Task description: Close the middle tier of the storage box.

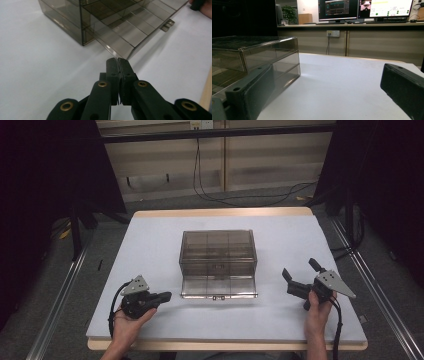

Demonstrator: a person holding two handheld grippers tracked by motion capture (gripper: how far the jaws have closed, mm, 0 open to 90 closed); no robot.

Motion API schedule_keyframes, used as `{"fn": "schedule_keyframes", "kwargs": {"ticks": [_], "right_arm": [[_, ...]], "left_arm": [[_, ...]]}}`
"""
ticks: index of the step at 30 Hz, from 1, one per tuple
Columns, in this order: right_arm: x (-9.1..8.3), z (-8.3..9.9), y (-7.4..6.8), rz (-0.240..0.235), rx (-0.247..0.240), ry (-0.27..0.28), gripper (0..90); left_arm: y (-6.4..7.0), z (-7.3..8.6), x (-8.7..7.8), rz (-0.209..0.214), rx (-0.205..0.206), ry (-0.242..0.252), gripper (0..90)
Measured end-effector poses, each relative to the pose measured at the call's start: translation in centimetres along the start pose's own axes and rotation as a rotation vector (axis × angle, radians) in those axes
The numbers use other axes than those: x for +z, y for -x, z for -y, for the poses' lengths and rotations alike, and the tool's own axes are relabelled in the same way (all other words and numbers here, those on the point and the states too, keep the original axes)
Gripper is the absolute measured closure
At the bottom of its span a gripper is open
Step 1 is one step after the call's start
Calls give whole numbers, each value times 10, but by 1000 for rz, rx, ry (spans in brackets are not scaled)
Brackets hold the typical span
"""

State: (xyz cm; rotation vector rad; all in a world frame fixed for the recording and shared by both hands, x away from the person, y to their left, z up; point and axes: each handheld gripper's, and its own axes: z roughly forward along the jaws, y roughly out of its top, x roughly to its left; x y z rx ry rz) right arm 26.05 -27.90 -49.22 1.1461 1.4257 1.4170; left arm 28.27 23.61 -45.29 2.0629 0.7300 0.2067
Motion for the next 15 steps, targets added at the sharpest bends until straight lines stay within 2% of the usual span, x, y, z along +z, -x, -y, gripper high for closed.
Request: {"fn": "schedule_keyframes", "kwargs": {"ticks": [15], "right_arm": [[0,0,0,6,1,2,0]], "left_arm": [[19,-5,6,92,38,-17,900]]}}
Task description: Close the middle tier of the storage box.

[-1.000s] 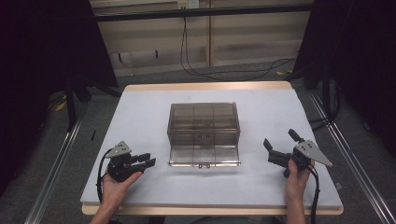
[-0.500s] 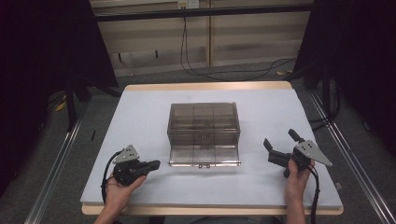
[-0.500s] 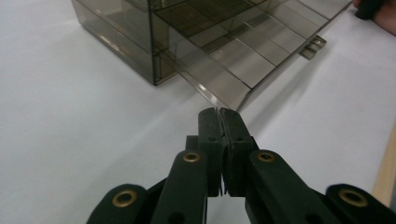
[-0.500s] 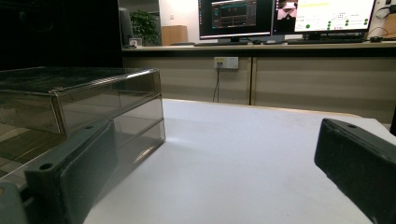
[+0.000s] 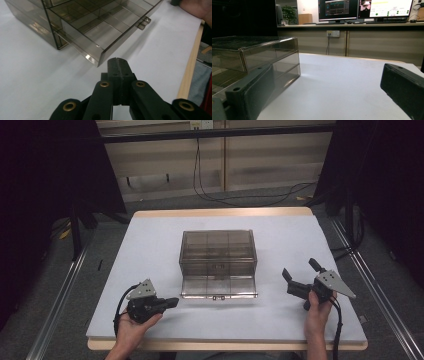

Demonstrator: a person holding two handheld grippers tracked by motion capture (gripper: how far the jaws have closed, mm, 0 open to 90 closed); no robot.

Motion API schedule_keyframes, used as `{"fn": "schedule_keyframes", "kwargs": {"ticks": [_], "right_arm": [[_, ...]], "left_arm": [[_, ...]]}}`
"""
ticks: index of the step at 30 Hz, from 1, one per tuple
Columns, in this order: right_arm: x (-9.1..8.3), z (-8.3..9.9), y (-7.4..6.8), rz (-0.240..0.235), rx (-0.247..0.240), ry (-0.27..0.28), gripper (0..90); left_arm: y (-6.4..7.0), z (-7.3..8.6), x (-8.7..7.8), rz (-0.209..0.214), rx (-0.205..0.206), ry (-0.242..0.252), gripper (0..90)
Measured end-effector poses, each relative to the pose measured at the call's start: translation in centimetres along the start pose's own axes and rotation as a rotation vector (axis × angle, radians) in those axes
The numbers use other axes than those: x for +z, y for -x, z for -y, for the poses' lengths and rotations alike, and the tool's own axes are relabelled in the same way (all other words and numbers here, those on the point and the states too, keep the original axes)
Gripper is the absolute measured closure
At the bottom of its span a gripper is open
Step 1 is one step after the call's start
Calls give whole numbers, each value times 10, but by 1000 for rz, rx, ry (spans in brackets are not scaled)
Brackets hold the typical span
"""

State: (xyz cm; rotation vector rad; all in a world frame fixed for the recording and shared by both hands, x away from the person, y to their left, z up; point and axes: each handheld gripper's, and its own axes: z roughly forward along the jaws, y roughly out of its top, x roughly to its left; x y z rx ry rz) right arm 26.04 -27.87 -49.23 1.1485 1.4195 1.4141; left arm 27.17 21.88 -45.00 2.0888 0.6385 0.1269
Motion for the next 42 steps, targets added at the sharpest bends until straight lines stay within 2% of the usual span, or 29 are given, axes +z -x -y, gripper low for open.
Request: {"fn": "schedule_keyframes", "kwargs": {"ticks": [7,14,16,19,26,38,42], "right_arm": [[0,0,0,0,0,0,0],[0,0,0,-3,1,0,0],[0,0,0,-3,0,0,0],[0,0,0,-3,-1,0,0],[0,0,0,-3,0,0,0],[0,0,0,-1,-1,0,0],[0,0,0,-1,1,1,0]], "left_arm": [[5,-1,4,12,32,-21,900],[9,-2,8,39,32,-22,900],[10,-2,10,46,44,-34,900],[12,-2,15,62,39,-39,900],[14,-2,17,50,66,-54,900],[18,-2,23,74,57,-59,900],[17,-2,25,81,70,-68,900]]}}
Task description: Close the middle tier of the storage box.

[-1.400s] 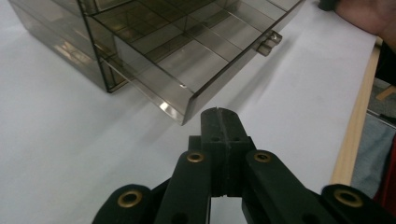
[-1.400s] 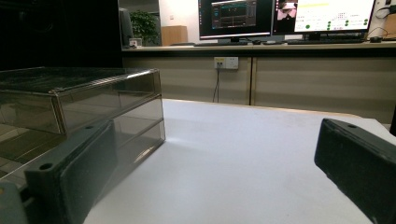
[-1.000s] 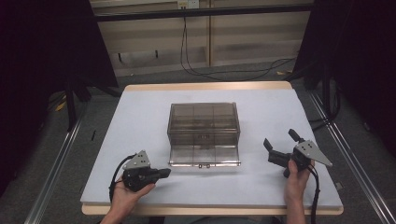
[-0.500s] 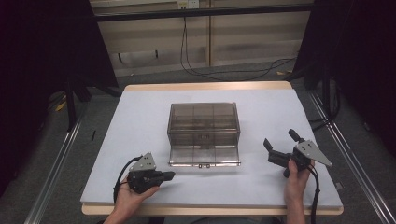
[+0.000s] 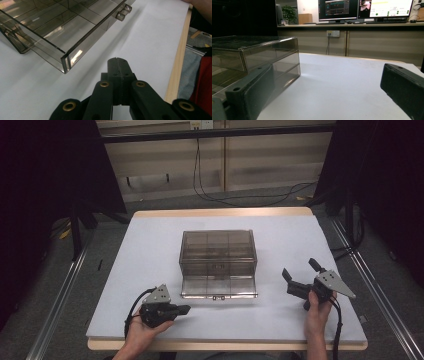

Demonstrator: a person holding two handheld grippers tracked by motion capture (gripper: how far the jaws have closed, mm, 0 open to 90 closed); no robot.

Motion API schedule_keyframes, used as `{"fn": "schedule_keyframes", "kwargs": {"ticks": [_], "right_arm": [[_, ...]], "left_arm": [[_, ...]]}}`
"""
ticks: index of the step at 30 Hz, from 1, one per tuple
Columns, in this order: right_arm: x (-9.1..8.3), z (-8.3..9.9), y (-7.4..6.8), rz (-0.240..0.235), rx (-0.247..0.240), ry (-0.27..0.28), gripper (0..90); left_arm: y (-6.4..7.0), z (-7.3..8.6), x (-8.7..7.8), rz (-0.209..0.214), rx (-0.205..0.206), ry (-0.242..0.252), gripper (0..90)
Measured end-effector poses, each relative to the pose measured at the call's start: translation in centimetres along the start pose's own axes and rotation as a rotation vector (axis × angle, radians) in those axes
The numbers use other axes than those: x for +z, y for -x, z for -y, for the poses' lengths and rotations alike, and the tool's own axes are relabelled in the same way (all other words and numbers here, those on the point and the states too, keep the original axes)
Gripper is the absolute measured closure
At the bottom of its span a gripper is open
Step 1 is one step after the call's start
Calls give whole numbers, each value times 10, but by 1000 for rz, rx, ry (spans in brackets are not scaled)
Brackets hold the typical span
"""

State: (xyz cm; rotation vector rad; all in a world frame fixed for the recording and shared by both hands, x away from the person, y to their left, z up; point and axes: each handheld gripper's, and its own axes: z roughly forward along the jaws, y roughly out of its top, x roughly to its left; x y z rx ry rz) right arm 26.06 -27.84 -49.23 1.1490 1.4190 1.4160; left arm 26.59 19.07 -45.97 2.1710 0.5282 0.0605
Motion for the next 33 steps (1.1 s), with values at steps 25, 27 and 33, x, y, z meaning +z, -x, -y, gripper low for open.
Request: {"fn": "schedule_keyframes", "kwargs": {"ticks": [25,27,33], "right_arm": [[0,0,0,-3,0,0,0],[0,0,0,-4,-1,1,0],[0,0,0,-4,-1,1,0]], "left_arm": [[10,-17,22,70,50,10,900],[10,-20,26,69,62,-3,900],[11,-24,29,77,68,-6,900]]}}
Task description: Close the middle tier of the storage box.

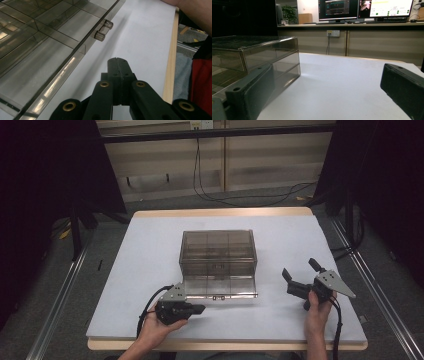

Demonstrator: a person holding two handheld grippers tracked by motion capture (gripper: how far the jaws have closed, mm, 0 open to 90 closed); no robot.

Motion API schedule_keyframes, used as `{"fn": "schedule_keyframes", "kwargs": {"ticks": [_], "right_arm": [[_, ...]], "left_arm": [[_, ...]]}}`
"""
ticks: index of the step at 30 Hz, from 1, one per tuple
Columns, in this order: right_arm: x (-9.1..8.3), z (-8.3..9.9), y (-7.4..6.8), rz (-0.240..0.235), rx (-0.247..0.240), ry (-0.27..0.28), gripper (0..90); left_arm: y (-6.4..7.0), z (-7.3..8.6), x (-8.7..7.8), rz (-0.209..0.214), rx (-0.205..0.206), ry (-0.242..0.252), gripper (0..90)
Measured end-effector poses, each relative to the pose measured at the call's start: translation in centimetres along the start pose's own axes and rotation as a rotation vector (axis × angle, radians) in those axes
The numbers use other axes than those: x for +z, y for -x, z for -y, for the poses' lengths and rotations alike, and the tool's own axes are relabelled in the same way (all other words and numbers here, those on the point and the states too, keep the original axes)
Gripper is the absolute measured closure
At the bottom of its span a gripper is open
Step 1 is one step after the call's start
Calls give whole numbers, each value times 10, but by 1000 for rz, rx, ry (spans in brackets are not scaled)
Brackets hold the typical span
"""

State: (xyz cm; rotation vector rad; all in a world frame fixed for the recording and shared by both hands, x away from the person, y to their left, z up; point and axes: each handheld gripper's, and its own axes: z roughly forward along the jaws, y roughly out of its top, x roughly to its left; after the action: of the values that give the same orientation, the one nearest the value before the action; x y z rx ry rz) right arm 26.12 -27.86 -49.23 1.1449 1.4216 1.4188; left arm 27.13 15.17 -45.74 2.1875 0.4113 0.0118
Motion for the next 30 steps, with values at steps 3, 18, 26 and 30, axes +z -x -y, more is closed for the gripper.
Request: {"fn": "schedule_keyframes", "kwargs": {"ticks": [3,18,26,30], "right_arm": [[0,0,0,0,0,0,0],[0,0,0,0,0,0,0],[0,0,0,2,0,-3,0],[0,0,0,0,2,-2,0]], "left_arm": [[0,-2,2,0,2,-5,900],[-4,-35,11,30,42,-8,900],[-4,-46,21,53,74,-39,900],[-1,-40,27,62,54,-33,900]]}}
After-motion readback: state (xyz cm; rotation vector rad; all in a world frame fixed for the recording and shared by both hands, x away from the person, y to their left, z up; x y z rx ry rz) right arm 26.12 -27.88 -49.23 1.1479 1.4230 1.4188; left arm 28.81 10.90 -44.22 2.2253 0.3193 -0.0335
